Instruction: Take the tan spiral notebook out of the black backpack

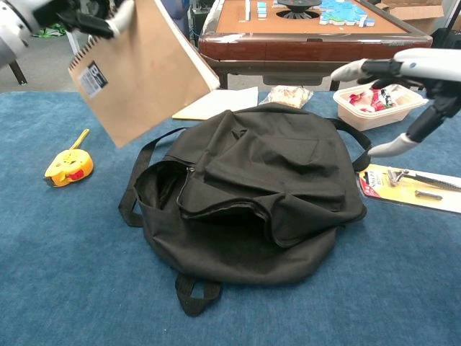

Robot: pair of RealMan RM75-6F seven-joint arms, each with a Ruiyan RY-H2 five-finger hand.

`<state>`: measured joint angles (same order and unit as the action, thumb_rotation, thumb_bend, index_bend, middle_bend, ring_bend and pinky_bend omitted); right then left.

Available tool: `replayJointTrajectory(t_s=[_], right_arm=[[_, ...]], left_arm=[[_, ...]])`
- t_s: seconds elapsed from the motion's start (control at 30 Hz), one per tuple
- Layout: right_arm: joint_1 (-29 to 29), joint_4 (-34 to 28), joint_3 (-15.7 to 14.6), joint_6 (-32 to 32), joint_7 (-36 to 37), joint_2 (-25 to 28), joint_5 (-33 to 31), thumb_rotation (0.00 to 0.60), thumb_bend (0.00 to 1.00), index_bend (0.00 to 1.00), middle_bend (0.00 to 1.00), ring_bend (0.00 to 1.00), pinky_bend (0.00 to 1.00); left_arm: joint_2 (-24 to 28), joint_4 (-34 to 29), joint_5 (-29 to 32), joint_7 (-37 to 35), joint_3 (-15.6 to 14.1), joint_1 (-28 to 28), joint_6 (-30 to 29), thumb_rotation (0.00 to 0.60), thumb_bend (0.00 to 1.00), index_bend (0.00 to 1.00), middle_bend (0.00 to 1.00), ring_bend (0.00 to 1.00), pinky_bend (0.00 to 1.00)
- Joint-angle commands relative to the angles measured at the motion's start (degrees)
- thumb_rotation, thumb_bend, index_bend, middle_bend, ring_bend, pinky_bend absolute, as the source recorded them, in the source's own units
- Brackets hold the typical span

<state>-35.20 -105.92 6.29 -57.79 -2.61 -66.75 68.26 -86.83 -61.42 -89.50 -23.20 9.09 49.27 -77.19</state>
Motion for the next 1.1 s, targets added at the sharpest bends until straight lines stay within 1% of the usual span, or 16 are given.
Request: replayJointTrajectory(t_s=[0.03,0.1,0.2,0.27,0.33,0.47,0.57,0.63,0.67,0.73,0.77,0.8,0.9,1.0,1.07,1.1], right_arm=[[0.95,-0.53,0.48,-0.97,0.92,1.11,0.04,0.6,0.11,0.0,0.03,0.0,0.07],[1.36,-0.74,0.66,-1.32,1.25,1.59,0.02,0.6,0.11,0.0,0.03,0.0,0.07],[2.01,-0.97,0.82,-1.78,1.77,2.14,0.16,0.6,0.11,0.0,0.03,0.0,0.07],[2.35,-1.0,0.86,-1.83,2.1,2.43,0.22,0.6,0.11,0.0,0.03,0.0,0.07],[2.62,-0.95,0.84,-1.73,2.34,2.64,0.3,0.6,0.11,0.0,0.03,0.0,0.07],[3.0,-0.7,0.86,-1.49,2.81,2.84,0.46,0.6,0.11,0.0,0.03,0.0,0.07],[3.21,-0.5,0.98,-1.38,3.14,2.93,0.65,0.6,0.11,0.0,0.03,0.0,0.07],[3.35,-0.36,1.07,-1.32,3.39,2.95,0.75,0.6,0.11,0.0,0.03,0.0,0.07],[3.42,-0.32,1.1,-1.29,3.49,2.97,0.81,0.6,0.11,0.0,0.03,0.0,0.07],[3.55,-0.17,1.16,-1.21,3.65,2.99,0.91,0.6,0.11,0.0,0.03,0.0,0.07],[3.61,-0.12,1.18,-1.2,3.71,3.0,0.97,0.6,0.11,0.0,0.03,0.0,0.07],[3.67,-0.07,1.21,-1.2,3.74,3.03,1.01,0.6,0.11,0.0,0.03,0.0,0.07],[3.93,-0.07,1.35,-1.27,3.88,3.29,1.07,0.6,0.11,0.0,0.03,0.0,0.07],[4.24,-0.27,1.45,-1.5,3.85,3.78,1.15,0.6,0.11,0.0,0.03,0.0,0.07],[4.57,-0.52,1.51,-1.73,3.94,4.28,1.18,0.6,0.11,0.0,0.03,0.0,0.07],[4.78,-0.68,1.54,-1.85,4.06,4.62,1.18,0.6,0.11,0.0,0.03,0.0,0.07]], left_arm=[[-5.94,7.85,-1.61,1.14,-0.78,2.55,2.1,0.6,0.58,0.72,0.8,0.58,0.34],[-8.67,10.93,-1.56,0.43,-0.34,3.5,2.39,0.6,0.58,0.71,0.8,0.58,0.34],[-12.4,15.22,-0.83,0.04,1.08,5.24,2.86,0.6,0.58,0.71,0.8,0.58,0.34],[-14.73,17.66,0.15,0.82,1.99,6.15,3.64,0.6,0.58,0.7,0.8,0.57,0.35],[-16.54,19.45,0.78,1.93,2.15,6.51,4.41,0.6,0.58,0.69,0.79,0.57,0.35],[-17.76,20.01,0.14,3.09,-0.12,5.46,5.34,0.6,0.58,0.68,0.78,0.56,0.35],[-17.67,18.18,-0.16,4.43,-1.7,4.0,5.54,0.6,0.58,0.67,0.77,0.55,0.35],[-16.52,14.83,0.47,5.84,-2.7,2.95,7.54,0.6,0.58,0.63,0.73,0.53,0.35],[-15.47,12.44,1.08,6.79,-3.15,2.5,9.16,0.6,0.57,0.58,0.69,0.49,0.35],[-12.12,5.35,2.82,9.68,-3.67,1.68,12.68,0.6,0.53,0.43,0.57,0.35,0.35],[-10.59,2.23,3.7,11.37,-3.68,1.38,13.91,0.6,0.5,0.36,0.49,0.29,0.34],[-9.08,-0.85,4.66,13.25,-3.58,1.1,15.01,0.6,0.44,0.28,0.41,0.23,0.33],[-3.5,-11.52,8.45,19.7,-3.28,0.0,18.36,0.598,0.31,0.15,0.28,0.14,0.3],[0.96,-19.17,11.2,23.39,-3.19,-0.97,20.0,0.581,0.28,0.09,0.22,0.11,0.29],[4.11,-24.08,12.73,25.64,-3.21,-1.89,20.21,0.569,0.28,0.07,0.21,0.11,0.29],[5.64,-26.44,13.35,26.47,-3.27,-2.54,19.95,0.576,0.28,0.07,0.2,0.11,0.29]])
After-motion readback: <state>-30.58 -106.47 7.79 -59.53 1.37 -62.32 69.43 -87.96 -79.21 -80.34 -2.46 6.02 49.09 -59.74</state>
